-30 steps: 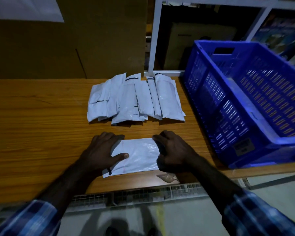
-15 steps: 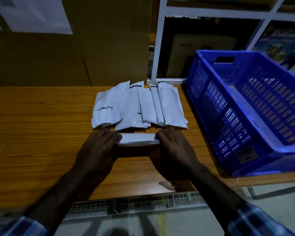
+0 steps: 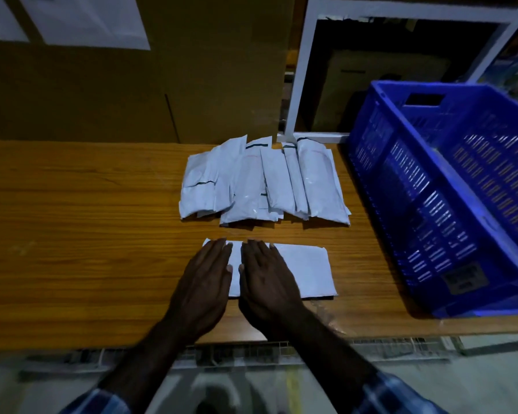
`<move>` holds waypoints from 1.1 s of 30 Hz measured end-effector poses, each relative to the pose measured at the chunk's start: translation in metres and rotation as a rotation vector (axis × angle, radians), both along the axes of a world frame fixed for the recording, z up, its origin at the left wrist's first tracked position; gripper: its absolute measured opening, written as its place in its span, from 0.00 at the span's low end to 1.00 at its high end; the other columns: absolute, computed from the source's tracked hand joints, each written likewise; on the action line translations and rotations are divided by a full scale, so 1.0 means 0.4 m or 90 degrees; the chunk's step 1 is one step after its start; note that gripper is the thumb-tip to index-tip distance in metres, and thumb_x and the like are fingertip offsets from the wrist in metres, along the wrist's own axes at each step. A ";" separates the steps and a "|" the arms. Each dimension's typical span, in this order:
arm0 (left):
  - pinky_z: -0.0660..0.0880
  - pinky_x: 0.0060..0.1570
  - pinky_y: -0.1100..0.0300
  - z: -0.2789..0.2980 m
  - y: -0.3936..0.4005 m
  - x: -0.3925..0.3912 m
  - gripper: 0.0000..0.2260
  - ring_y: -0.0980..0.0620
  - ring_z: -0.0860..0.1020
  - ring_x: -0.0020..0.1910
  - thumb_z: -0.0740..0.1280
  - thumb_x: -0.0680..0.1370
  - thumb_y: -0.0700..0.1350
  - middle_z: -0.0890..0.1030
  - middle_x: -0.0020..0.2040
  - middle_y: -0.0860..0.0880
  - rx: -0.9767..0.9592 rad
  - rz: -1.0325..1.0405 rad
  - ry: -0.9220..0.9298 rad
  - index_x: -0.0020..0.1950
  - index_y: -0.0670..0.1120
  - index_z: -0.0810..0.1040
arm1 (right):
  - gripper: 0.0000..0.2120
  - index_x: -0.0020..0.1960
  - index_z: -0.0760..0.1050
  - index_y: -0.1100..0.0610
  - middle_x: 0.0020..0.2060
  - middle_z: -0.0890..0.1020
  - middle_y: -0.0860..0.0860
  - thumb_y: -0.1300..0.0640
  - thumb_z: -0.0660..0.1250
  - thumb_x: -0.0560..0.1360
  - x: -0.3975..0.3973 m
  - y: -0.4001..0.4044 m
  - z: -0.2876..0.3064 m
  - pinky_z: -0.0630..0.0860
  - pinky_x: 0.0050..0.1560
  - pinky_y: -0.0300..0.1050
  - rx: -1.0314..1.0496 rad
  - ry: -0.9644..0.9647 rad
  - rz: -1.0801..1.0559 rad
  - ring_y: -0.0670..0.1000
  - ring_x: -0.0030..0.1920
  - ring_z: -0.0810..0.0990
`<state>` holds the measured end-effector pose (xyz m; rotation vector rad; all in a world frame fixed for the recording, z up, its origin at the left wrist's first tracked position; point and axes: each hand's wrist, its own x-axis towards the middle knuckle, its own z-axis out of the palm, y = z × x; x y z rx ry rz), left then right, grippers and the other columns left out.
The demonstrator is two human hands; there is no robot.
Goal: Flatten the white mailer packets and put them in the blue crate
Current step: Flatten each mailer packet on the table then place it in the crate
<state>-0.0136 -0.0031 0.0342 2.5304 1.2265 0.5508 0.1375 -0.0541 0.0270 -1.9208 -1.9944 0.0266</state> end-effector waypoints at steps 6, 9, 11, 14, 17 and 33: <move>0.47 0.75 0.56 -0.059 0.009 0.003 0.27 0.50 0.52 0.78 0.41 0.84 0.54 0.56 0.78 0.45 -0.045 -0.002 0.041 0.78 0.40 0.57 | 0.22 0.73 0.66 0.67 0.73 0.67 0.63 0.55 0.52 0.84 -0.017 0.003 -0.046 0.60 0.75 0.57 0.021 0.002 0.008 0.60 0.76 0.63; 0.48 0.75 0.57 -0.057 0.013 0.001 0.26 0.50 0.53 0.78 0.43 0.84 0.53 0.59 0.77 0.44 -0.039 -0.015 0.069 0.77 0.39 0.60 | 0.21 0.72 0.69 0.67 0.72 0.70 0.62 0.56 0.54 0.84 -0.014 0.004 -0.059 0.61 0.74 0.57 0.065 0.007 0.003 0.59 0.75 0.65; 0.47 0.75 0.57 -0.056 0.020 -0.001 0.28 0.48 0.55 0.78 0.41 0.84 0.54 0.59 0.77 0.45 -0.028 -0.026 0.084 0.77 0.40 0.61 | 0.20 0.70 0.71 0.66 0.71 0.71 0.62 0.56 0.56 0.83 -0.017 0.004 -0.064 0.62 0.74 0.57 0.087 0.006 -0.004 0.59 0.74 0.67; 0.42 0.75 0.60 -0.057 0.024 -0.003 0.33 0.52 0.50 0.79 0.34 0.81 0.60 0.53 0.79 0.49 -0.029 -0.029 0.078 0.79 0.44 0.56 | 0.20 0.69 0.73 0.66 0.70 0.73 0.62 0.56 0.55 0.83 -0.016 0.009 -0.064 0.63 0.74 0.56 0.083 -0.008 -0.005 0.59 0.73 0.68; 0.38 0.74 0.63 -0.036 0.029 0.002 0.34 0.53 0.50 0.78 0.35 0.79 0.61 0.53 0.79 0.49 -0.031 -0.032 0.085 0.79 0.45 0.55 | 0.22 0.71 0.71 0.65 0.72 0.70 0.61 0.55 0.51 0.84 -0.013 0.012 -0.042 0.61 0.75 0.57 0.030 0.002 0.002 0.58 0.75 0.65; 0.59 0.71 0.47 -0.037 0.021 0.058 0.25 0.48 0.67 0.73 0.45 0.84 0.51 0.71 0.72 0.44 0.038 -0.068 0.094 0.72 0.41 0.71 | 0.22 0.72 0.68 0.66 0.71 0.71 0.62 0.56 0.53 0.83 0.032 -0.036 -0.042 0.63 0.74 0.55 0.022 0.018 -0.048 0.58 0.74 0.68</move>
